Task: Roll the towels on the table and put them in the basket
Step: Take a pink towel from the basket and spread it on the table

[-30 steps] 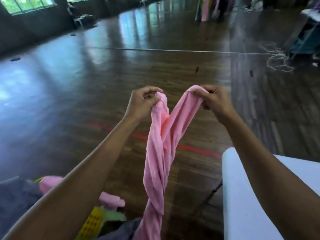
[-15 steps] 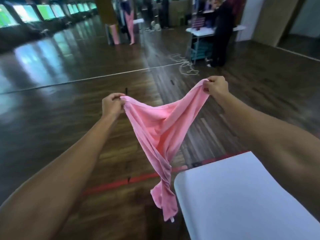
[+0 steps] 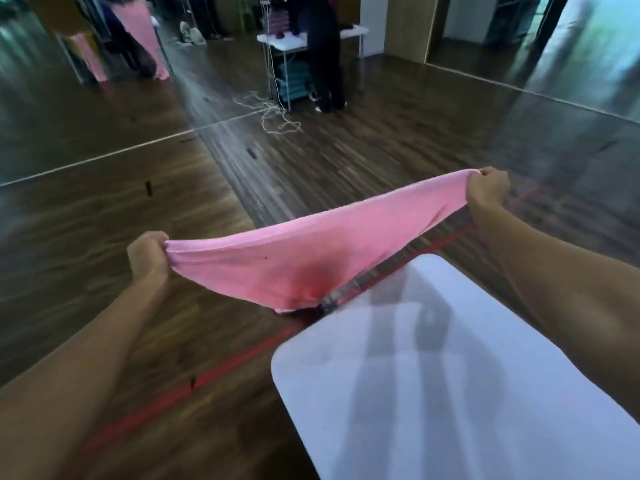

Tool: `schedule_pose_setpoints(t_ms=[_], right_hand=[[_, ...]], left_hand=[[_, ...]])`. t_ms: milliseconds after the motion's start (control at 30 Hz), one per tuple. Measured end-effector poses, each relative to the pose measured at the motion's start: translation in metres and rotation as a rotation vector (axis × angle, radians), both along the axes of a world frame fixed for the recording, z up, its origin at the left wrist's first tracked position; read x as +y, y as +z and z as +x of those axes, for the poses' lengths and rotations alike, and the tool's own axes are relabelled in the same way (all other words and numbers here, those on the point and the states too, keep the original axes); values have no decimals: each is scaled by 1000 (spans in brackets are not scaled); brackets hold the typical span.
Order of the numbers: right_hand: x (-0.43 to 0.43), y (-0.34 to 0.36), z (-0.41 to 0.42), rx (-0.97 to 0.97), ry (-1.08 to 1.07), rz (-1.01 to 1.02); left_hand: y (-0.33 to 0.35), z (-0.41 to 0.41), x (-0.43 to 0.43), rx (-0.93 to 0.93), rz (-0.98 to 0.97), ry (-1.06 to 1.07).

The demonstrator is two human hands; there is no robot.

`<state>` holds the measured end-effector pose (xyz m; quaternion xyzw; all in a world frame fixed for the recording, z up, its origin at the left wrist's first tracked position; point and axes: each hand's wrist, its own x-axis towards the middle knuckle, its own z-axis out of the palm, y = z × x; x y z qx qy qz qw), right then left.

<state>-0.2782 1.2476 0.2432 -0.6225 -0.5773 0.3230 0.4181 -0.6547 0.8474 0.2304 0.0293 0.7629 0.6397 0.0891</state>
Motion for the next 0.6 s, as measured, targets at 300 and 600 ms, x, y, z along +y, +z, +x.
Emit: schedule_pose_setpoints(t_ms=[300,600], right_hand=[[-27,-128,151,-166,17,-150],[-72,-225,224,-625,226,-289]], left_hand=[[-123,176,-62,-313,-345,-379],[-218,276,-79,-60,-749,-767]])
